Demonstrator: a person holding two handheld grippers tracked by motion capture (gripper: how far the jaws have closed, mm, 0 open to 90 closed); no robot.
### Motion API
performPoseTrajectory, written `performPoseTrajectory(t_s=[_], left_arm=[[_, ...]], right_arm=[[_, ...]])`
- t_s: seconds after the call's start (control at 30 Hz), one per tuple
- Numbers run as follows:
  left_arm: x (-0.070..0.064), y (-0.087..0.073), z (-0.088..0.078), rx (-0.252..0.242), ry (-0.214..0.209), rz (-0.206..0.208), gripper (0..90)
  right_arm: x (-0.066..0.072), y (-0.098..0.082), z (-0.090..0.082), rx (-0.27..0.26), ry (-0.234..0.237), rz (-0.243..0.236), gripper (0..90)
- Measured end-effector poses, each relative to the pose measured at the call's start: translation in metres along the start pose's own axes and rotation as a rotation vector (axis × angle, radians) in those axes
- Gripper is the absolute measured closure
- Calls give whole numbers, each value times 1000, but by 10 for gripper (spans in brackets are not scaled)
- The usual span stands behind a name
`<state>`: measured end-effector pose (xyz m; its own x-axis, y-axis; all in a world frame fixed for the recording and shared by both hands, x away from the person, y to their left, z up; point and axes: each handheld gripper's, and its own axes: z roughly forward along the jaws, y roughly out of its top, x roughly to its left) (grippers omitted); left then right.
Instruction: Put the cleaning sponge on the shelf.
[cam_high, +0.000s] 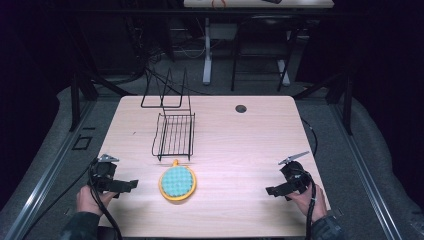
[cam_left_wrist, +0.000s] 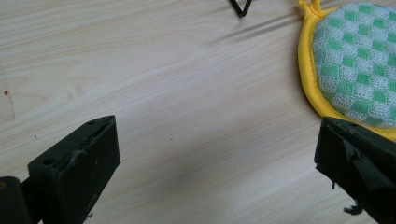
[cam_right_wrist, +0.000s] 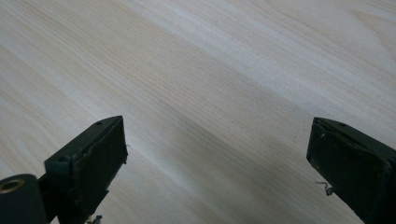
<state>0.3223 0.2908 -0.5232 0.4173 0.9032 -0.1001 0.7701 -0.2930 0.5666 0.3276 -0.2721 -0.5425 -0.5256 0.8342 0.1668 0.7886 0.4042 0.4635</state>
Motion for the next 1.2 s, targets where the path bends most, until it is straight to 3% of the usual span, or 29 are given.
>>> performPoseTrajectory(t_s=[0.2, 0.73, 0.97, 1.2], left_arm=[[-5, 2, 1, 14, -13, 19, 2], [-27, 11, -4, 35, -45, 61, 2], [-42, 17, -5, 43, -65, 119, 2], [-54, 21, -4, 44, -69, 143, 2]], right_arm=[[-1, 1, 3, 21, 9, 6, 50], [-1, 2, 2, 1, 23, -1, 59], [1, 3, 3, 5, 12, -8, 50], [2, 4, 2, 3, 5, -9, 49]])
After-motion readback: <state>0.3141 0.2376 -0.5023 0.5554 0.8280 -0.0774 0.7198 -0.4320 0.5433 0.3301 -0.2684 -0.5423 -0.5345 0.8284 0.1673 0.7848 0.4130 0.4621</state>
